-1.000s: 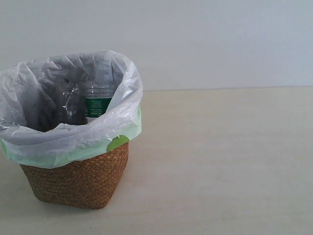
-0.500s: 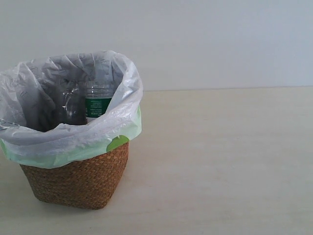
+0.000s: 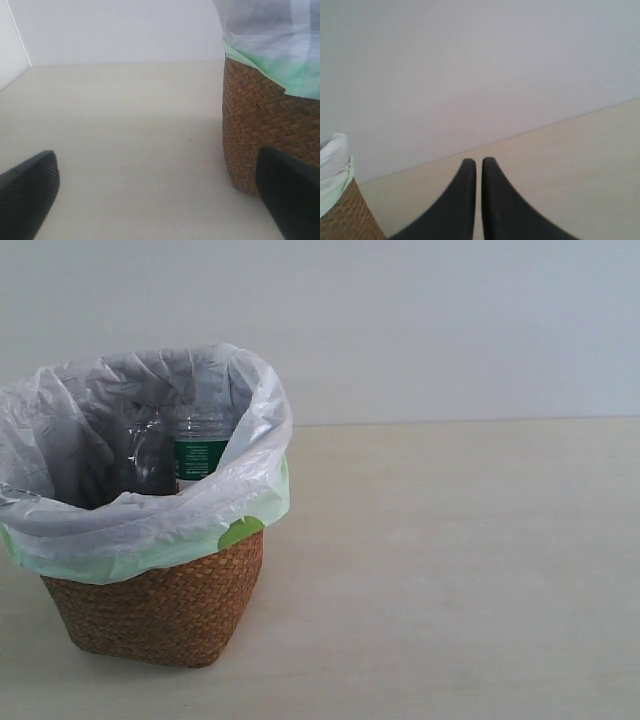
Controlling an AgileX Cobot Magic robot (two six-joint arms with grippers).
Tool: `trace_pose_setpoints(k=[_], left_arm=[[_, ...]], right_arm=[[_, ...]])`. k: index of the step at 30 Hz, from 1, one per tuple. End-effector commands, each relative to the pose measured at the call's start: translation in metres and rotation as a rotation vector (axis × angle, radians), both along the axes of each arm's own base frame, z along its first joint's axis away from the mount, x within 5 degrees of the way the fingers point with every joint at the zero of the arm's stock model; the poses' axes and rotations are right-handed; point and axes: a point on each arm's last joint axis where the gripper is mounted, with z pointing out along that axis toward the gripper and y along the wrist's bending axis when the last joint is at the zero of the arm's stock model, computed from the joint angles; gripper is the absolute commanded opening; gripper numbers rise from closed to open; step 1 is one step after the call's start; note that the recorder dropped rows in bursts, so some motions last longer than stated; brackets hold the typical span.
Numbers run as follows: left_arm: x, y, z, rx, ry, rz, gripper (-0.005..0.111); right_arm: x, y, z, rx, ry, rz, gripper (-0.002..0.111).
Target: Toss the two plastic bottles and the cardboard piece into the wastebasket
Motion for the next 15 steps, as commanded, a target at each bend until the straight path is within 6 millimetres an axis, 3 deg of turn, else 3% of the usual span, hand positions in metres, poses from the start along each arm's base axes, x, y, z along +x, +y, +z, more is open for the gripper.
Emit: trace_pose_setpoints(k=[1,5,9,15], left_arm=[[0.000,0.000,0.002,-0.009,-0.015,0.004,0.108],[0.000,0.000,0.002,-0.009,-0.015,0.004,0.108],[0.000,0.000,0.002,-0.009,-0.015,0.004,0.108],[0.000,0.000,0.002,-0.009,-0.015,0.004,0.108]], right_arm=[[0.000,-0.002,0.000,-0.050,-0.017,-0.038,0.000],[0.003,-0.002,-0.008,-0.108,-0.028,-0.055,0.000],[0.009,-0.003,-0.032,-0.129,-0.035,-0.066,0.000],[0.009,-0.002,-0.040,-0.266,-0.002,-0.061,0.000]])
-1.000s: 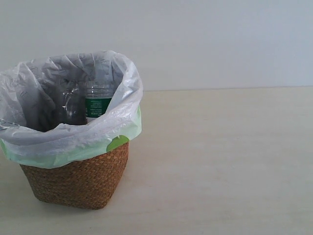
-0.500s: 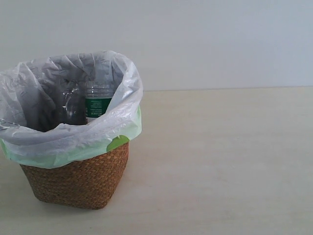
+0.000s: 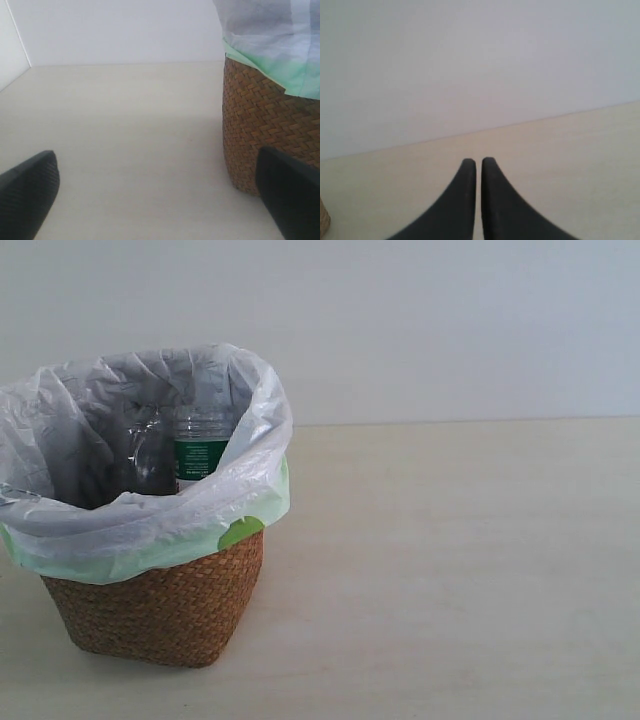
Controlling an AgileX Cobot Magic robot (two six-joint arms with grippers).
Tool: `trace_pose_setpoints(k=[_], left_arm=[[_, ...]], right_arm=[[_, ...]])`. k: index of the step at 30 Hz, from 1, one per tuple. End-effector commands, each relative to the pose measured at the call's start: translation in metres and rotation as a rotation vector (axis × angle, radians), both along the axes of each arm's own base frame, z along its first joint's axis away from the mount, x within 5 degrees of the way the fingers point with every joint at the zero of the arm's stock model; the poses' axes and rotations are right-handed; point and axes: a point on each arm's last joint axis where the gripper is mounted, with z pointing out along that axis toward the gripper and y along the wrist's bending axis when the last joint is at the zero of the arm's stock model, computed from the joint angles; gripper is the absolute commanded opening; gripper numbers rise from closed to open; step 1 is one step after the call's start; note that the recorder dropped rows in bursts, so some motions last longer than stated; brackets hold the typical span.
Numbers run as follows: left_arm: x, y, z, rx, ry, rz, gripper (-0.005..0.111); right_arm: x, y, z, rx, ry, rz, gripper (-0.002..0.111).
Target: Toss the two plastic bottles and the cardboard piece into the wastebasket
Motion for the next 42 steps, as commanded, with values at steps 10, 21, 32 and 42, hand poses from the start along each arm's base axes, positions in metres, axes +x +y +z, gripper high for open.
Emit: trace_pose_setpoints(k=[10,21,32,42], left_arm=[[0.000,0.000,0.002,-0.009,-0.015,0.004,0.108],[0.000,0.000,0.002,-0.009,-0.015,0.004,0.108],[0.000,0.000,0.002,-0.009,-0.015,0.004,0.108],[0.000,0.000,0.002,-0.009,-0.015,0.004,0.108]], right_arm=[[-0.002,0.001,-0.023,-0.327,0.201,0.046,0.000],[-0.003,0.002,-0.027,-0.270,0.246,0.050,0.000],[-0.003,0.002,-0.026,-0.262,0.245,0.049,0.000],[-0.003,0.002,-0.026,-0.262,0.245,0.049,0.000]])
